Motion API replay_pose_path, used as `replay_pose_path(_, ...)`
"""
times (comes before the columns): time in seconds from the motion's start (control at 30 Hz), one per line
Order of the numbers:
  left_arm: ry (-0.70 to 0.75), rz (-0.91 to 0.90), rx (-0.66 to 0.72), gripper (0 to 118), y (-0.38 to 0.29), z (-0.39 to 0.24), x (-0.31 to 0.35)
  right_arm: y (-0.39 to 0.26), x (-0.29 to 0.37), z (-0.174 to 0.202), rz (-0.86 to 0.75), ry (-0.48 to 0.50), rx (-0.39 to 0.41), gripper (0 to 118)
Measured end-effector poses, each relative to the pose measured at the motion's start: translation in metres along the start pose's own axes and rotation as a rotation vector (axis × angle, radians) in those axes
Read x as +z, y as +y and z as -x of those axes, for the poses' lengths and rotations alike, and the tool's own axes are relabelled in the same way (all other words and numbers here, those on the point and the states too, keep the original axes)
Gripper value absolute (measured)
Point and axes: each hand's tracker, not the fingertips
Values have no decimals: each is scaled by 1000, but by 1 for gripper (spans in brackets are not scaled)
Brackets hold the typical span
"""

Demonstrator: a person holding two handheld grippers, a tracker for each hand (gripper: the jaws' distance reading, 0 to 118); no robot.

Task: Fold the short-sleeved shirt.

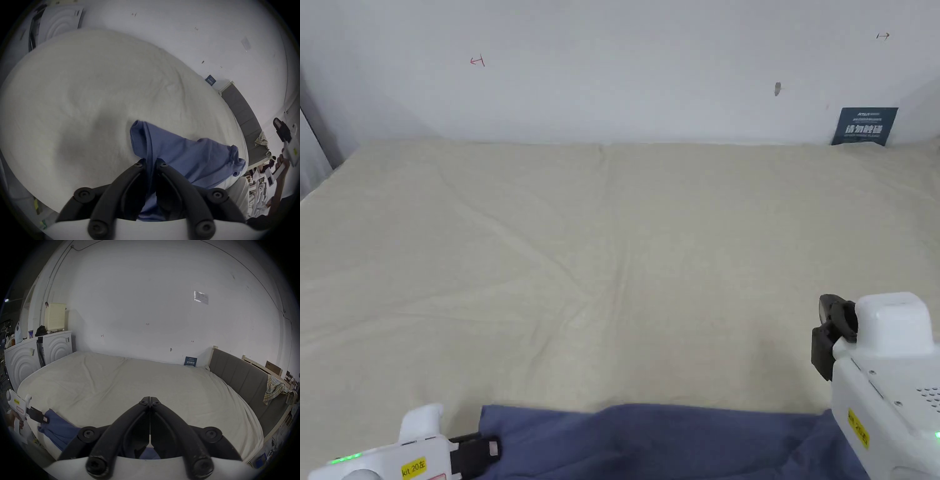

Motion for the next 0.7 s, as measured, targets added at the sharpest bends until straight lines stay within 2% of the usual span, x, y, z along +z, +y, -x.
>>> replay_pose_path(0.17, 33, -33, -25, 10, 17, -7, 39, 8, 7, -1, -39, 15, -14, 0)
replay_pose_path(0.23, 92, -46, -55, 10, 21, -2, 52, 10, 11, -5, -50, 17, -28, 0)
replay_pose_path(0.4, 204, -32, -31, 10, 26, 6, 75, 13, 20, -18, -80, 27, -40, 0)
replay_pose_path(0.53, 188, -37, -58, 10, 21, -37, 80, 11, 28, -28, -100, 25, -40, 0)
replay_pose_path(0.7, 40, 8, -87, 10, 26, -106, 59, 8, 37, -42, -111, 27, -68, 0)
